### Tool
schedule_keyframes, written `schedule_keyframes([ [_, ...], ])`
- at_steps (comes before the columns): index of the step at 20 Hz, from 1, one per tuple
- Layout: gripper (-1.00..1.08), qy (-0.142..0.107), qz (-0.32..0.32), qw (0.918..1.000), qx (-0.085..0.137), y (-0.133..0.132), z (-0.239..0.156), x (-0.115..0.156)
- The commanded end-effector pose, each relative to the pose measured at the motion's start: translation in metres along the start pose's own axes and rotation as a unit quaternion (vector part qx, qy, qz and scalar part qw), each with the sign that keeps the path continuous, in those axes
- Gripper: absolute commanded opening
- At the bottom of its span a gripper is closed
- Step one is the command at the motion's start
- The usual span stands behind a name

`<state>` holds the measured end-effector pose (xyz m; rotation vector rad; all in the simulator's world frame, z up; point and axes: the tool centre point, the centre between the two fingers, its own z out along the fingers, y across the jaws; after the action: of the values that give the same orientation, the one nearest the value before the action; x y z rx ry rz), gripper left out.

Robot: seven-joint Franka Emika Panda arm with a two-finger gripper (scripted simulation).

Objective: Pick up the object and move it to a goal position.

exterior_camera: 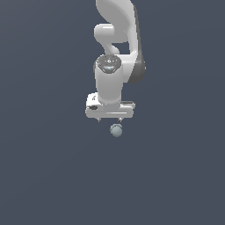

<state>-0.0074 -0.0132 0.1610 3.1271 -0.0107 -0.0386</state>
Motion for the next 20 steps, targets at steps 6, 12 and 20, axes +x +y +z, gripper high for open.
schedule_keyframes([
  [6, 1.00, 0.002, 0.010, 1.0000, 0.000, 0.0021, -0.0005, -0.0002],
  [12, 1.00, 0.006, 0.027, 0.9996, 0.001, 0.0058, -0.0015, -0.0005],
  [20, 1.00, 0.006, 0.015, 0.9999, 0.001, 0.0030, 0.0033, -0.0007],
])
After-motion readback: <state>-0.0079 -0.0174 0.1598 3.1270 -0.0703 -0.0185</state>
